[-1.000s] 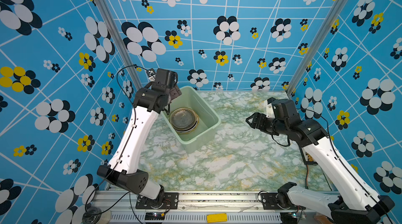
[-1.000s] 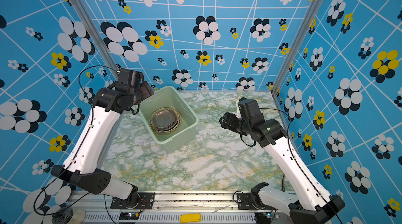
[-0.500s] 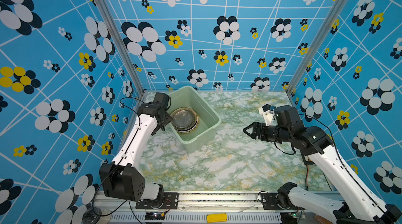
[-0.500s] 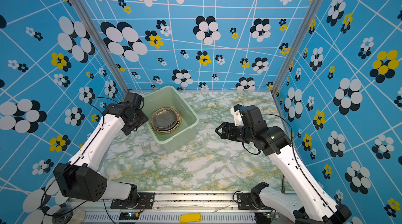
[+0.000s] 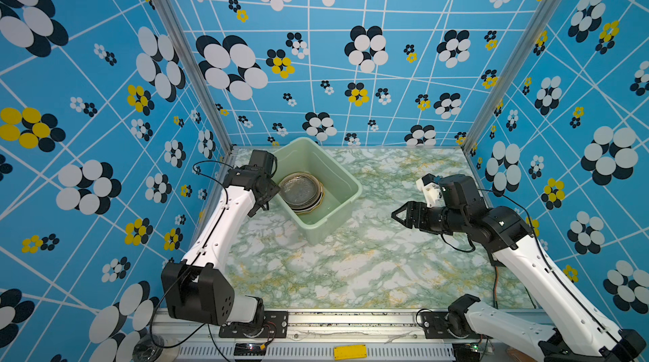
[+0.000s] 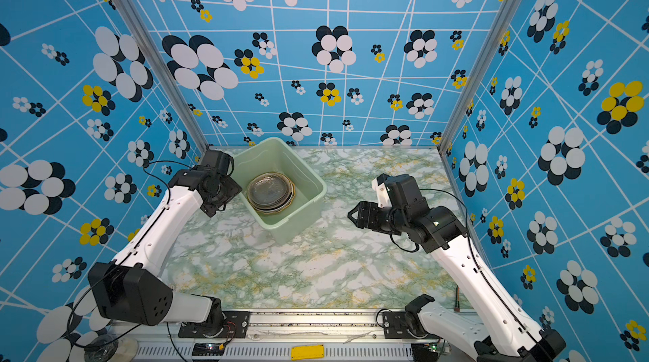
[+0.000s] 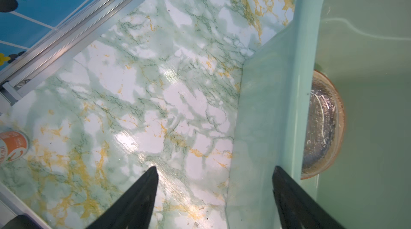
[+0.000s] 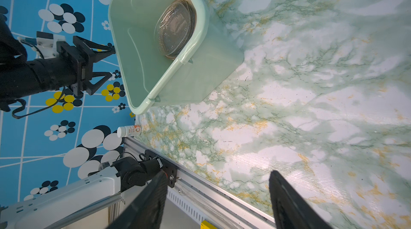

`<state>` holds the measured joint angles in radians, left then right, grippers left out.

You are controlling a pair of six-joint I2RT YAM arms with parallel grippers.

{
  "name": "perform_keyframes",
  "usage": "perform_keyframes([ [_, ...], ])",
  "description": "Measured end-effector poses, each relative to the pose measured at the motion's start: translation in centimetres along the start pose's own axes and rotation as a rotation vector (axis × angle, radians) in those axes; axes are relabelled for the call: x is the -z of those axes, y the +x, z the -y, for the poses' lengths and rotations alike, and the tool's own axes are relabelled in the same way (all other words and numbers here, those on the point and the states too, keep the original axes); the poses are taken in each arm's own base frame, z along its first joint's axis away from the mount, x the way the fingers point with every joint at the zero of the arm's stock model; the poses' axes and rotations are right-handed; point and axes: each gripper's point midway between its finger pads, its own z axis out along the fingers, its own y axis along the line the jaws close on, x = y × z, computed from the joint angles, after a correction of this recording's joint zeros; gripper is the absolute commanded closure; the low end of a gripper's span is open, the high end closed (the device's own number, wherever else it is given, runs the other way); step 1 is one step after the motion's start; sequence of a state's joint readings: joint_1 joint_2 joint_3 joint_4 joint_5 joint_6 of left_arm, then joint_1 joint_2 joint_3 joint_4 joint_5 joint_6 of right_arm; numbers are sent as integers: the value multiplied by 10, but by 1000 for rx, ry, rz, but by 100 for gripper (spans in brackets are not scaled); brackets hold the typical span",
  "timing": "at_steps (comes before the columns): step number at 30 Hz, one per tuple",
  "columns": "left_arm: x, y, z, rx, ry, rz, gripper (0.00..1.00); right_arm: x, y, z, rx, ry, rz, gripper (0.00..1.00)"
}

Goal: Place the plates into the plastic bin on the countertop
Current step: Move the plastic bin to the center of the table.

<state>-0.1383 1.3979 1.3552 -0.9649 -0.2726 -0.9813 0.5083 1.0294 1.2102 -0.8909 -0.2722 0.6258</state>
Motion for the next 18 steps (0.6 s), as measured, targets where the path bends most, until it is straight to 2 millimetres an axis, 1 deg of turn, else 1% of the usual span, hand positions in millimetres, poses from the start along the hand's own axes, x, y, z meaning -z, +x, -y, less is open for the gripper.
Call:
perform_keyframes([
  [2, 5, -4, 5, 25, 33, 16, 18, 0, -2, -1, -1, -6, 8, 26],
  [4, 5, -4, 9, 34, 50, 13, 20, 0, -2, -2, -4, -7, 9, 26],
  [6, 0, 0, 15, 25, 53, 2, 23, 0, -2, -1, -7, -6, 8, 27],
  [12, -24, 19, 34, -49, 31, -60, 29, -1, -1, -1, -15, -5, 6, 28],
  [15, -32, 29, 39, -89, 17, -80, 42, -1, -1, -1, -15, -5, 6, 29],
  [17, -33, 33, 41, -114, 16, -86, 51, -1, -1, -1, -15, -4, 7, 29],
  [18, -32, 34, 42, -120, 18, -86, 54, -1, -1, -1, -15, -4, 7, 29],
])
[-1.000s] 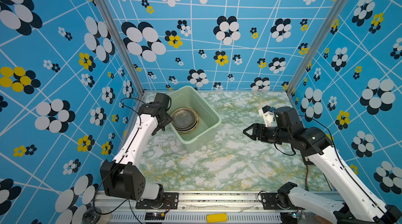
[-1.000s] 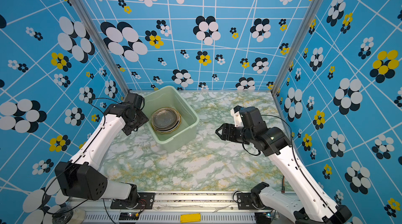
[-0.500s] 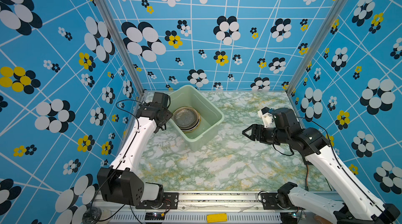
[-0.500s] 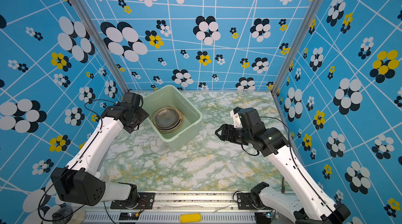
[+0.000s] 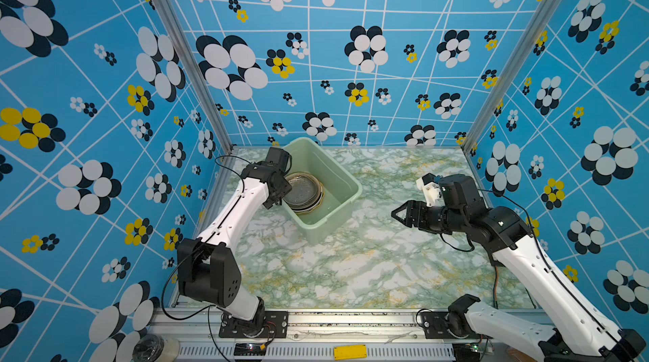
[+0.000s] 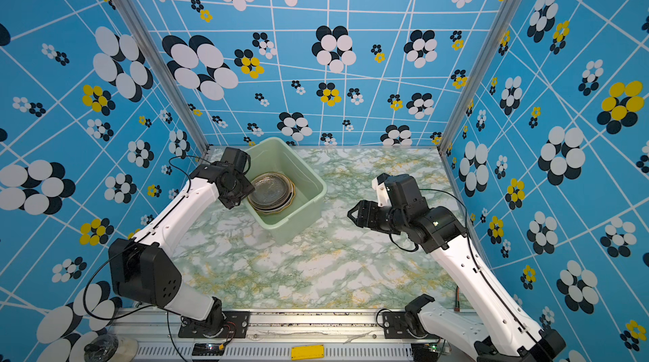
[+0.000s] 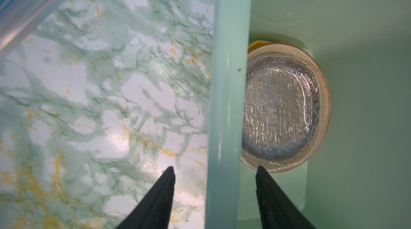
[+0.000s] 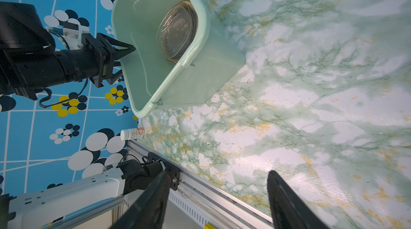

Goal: Place the plates into the plastic bin on the countertop
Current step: Move the plastic bin to the center of the table.

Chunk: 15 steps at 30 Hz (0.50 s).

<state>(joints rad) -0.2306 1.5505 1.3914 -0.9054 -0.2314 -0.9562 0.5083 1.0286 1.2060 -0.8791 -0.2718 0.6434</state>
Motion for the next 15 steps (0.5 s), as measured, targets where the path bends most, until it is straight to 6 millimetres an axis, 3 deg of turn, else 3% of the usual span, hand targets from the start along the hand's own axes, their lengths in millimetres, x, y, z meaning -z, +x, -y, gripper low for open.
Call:
perform_keyframes([
  [8, 4, 2, 2, -72, -9, 6, 82, 0, 0, 0, 0, 0, 0, 31],
  [15, 3, 3, 3, -99, -26, 5, 95, 0, 0, 0, 0, 3, 3, 31],
])
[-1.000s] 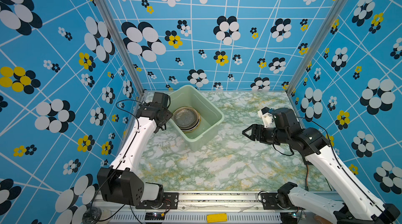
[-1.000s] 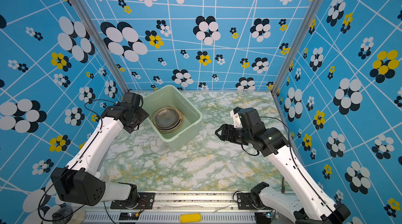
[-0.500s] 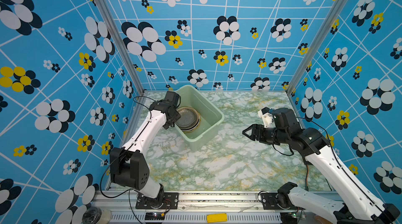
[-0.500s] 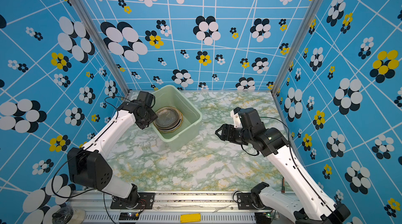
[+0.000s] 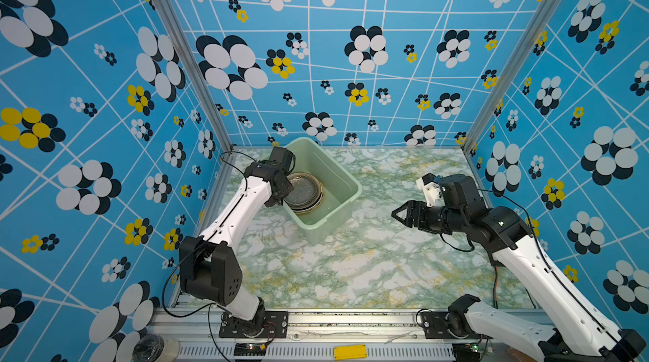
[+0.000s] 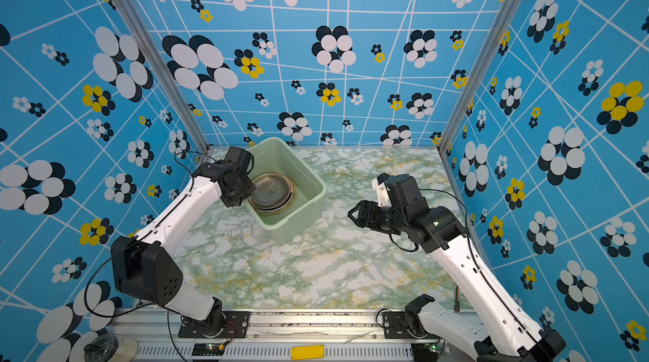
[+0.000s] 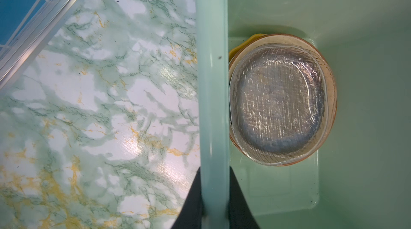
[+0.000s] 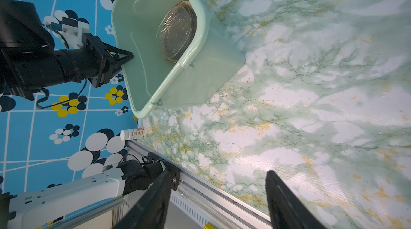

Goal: Place the plates into the plastic bin on the countertop
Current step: Move the plastic bin to the center of the table.

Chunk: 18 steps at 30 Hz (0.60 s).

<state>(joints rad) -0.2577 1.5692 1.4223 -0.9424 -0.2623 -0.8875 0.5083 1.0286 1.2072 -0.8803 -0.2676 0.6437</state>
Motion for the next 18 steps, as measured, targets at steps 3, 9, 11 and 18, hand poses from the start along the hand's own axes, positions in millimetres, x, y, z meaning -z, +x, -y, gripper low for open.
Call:
perform_keyframes([
  [3, 1, 2, 3, -30, -4, 14, 99, 1, -1, 0, 0, 3, 4, 31],
  [9, 9, 20, 19, -150, 8, 26, 100, 6, -9, -2, 1, 12, 34, 31],
  [11, 12, 31, 29, -213, 26, 23, 100, 8, -13, -3, 4, 17, 49, 31],
  [18, 29, 79, 63, -459, 137, -31, 100, 23, -30, -6, 10, 54, 117, 30],
])
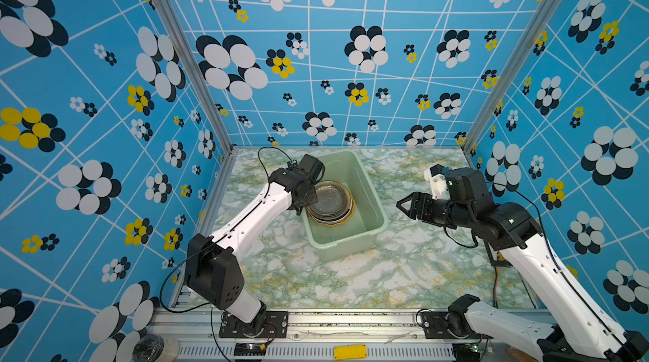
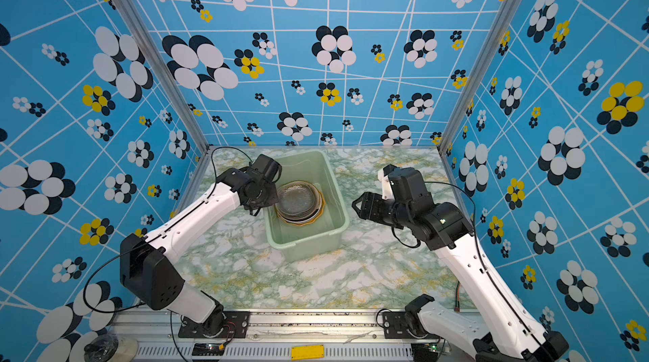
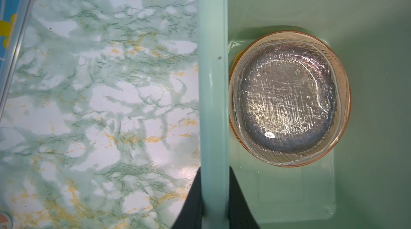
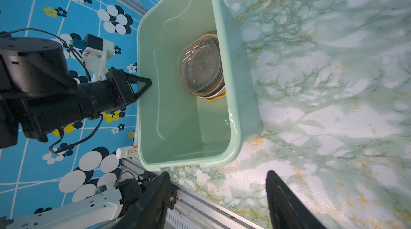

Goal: Place the plates into the plastic bin on the countertop
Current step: Move the plastic bin to the center of the table.

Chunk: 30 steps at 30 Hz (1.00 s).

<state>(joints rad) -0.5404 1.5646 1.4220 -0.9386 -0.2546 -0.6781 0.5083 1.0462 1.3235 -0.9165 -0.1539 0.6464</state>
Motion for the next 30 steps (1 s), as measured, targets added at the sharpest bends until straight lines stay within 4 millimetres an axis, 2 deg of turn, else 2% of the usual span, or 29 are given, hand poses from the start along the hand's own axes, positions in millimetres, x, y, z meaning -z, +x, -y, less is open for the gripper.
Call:
perform_keyframes([
  [4, 9, 22, 25, -121, 66, -26, 100, 2, -4, 5, -1, 29, 24, 30],
  [7, 15, 37, 34, -173, 103, -42, 100, 2, -5, 7, -14, 41, 27, 30],
  [11, 21, 50, 36, -211, 130, -53, 100, 2, -5, 9, -26, 51, 34, 30],
  [16, 24, 55, 34, -223, 141, -51, 98, 7, -9, 14, -34, 69, 62, 28],
  [19, 25, 56, 34, -217, 150, -45, 79, 10, -14, 19, -44, 88, 87, 27],
  [22, 30, 54, 33, -219, 160, -33, 50, 11, -19, 26, -54, 114, 106, 25],
  [24, 39, 49, 34, -208, 181, -6, 36, 10, -24, 31, -57, 132, 120, 24],
  [27, 61, 31, 38, -193, 225, 71, 17, 6, -37, 40, -50, 178, 158, 21],
  [29, 81, 13, 38, -172, 260, 155, 0, 4, -51, 49, -39, 214, 203, 19],
  [30, 89, 3, 36, -153, 275, 196, 1, 4, -58, 53, -36, 230, 224, 19],
])
